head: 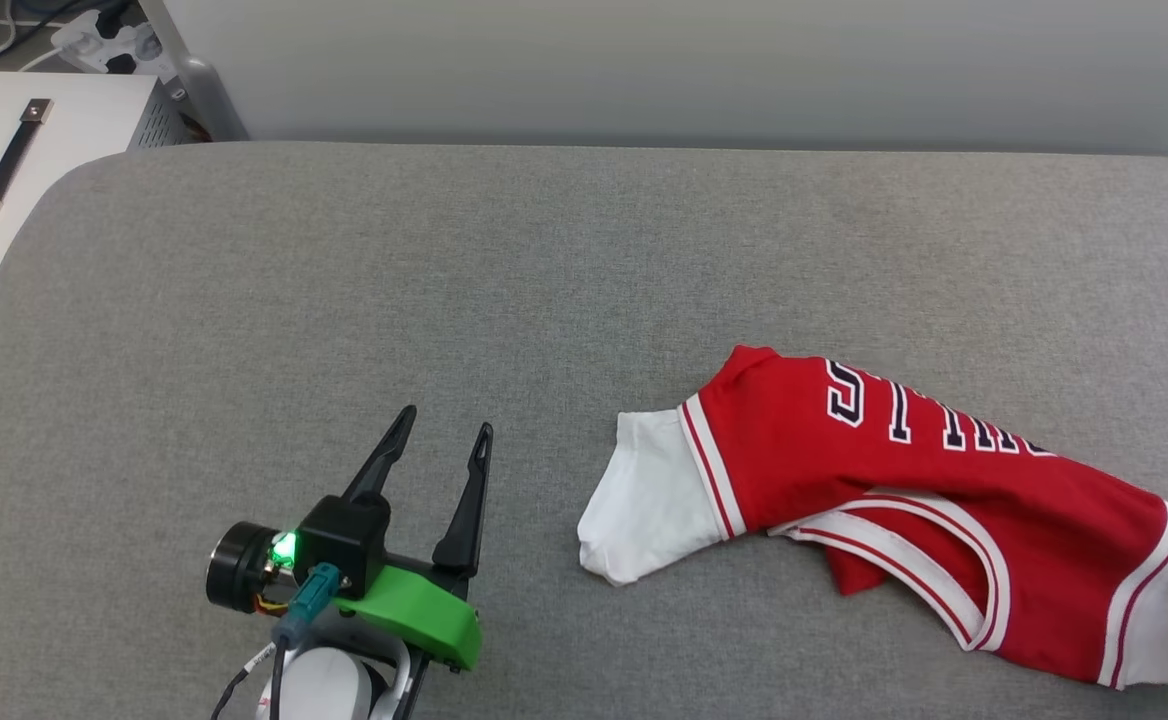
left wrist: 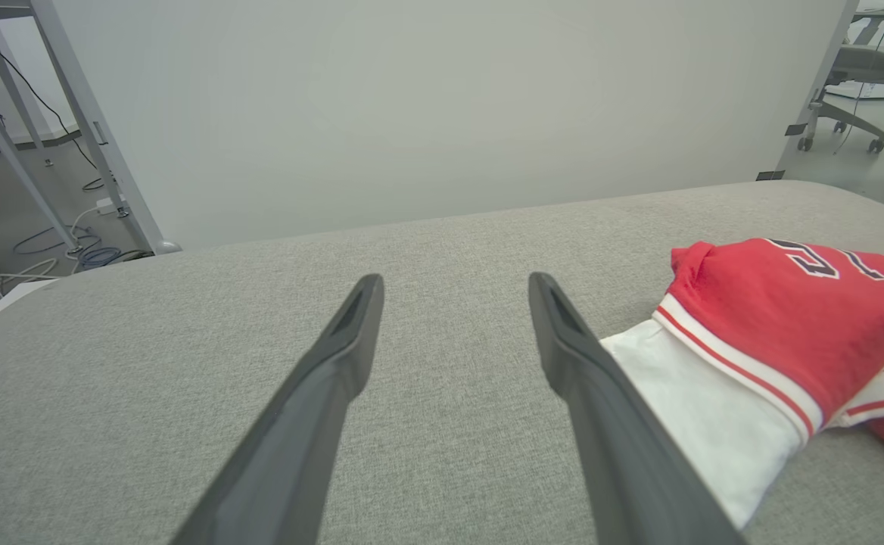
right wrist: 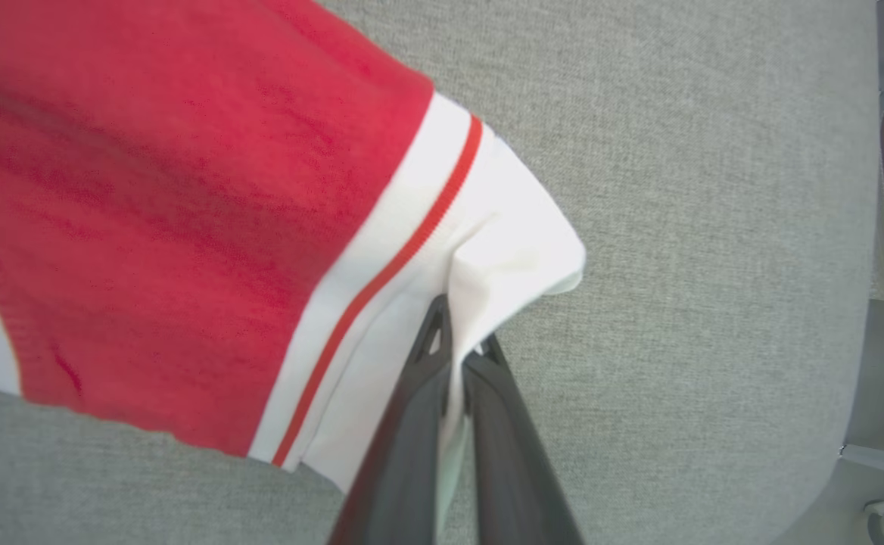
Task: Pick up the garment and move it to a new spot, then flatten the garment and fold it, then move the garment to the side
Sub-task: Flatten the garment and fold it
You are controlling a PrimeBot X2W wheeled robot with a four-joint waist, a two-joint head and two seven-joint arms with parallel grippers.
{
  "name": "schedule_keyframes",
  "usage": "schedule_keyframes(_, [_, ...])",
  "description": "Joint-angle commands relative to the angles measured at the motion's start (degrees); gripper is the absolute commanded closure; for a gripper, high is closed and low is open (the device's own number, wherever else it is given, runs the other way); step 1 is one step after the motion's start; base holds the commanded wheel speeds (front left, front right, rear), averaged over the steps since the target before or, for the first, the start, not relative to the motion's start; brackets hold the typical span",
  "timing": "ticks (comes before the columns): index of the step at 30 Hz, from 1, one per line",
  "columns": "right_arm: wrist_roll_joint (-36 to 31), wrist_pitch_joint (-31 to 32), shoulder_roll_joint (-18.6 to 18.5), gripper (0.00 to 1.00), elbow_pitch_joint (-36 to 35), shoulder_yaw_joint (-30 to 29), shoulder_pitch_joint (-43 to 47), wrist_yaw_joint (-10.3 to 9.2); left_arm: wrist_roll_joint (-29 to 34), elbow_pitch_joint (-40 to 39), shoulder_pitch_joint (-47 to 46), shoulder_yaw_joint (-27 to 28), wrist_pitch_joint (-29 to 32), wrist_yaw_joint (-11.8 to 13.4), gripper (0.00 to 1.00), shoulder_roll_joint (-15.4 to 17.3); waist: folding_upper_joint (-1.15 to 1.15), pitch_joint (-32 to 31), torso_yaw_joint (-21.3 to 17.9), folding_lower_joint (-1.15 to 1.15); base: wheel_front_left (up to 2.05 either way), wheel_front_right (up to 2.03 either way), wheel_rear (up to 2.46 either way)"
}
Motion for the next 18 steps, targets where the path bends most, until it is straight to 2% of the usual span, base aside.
schedule_keyframes(1, [0.8,-1.3,0.9,0.00,2.1,0.6,-0.8,-0.04,0.3,0.1,-1.1,0.0,-0.3,-0.3,0.00,0.2,0.00,0.0,0.0,0.00,0.00,0.00,0.00])
schedule_keyframes(6, [1.5,-5.5,1.8,0.00,7.0,2.5,-2.8,-0.04,0.3,0.6,-0.9,0.1,-0.3,-0.4,0.00,0.5,0.00,-0.7,-0.6,0.00,0.00,0.00,0.00])
schedule_keyframes(9, [1.7,-8.2,1.7,0.00,7.3,2.7,-4.0,-0.04,0.3,0.7,-0.5,0.2,-0.3,-0.4,0.00,0.6,0.00,-1.7,-1.2,0.00,0.00,0.00,0.00])
schedule_keyframes(13, [2.3,-11.5,2.1,0.00,4.5,0.7,-4.6,-0.04,0.1,0.5,0.3,0.6,-0.3,-0.4,0.00,0.7,0.00,-2.9,-2.1,0.00,0.00,0.00,0.00])
schedule_keyframes(18, [1.2,-18.1,2.8,0.00,-3.2,-2.9,-3.2,-0.04,-0.8,-0.3,0.7,1.0,-0.3,-0.5,0.00,0.3,0.00,-3.5,-3.0,0.00,0.00,0.00,0.00])
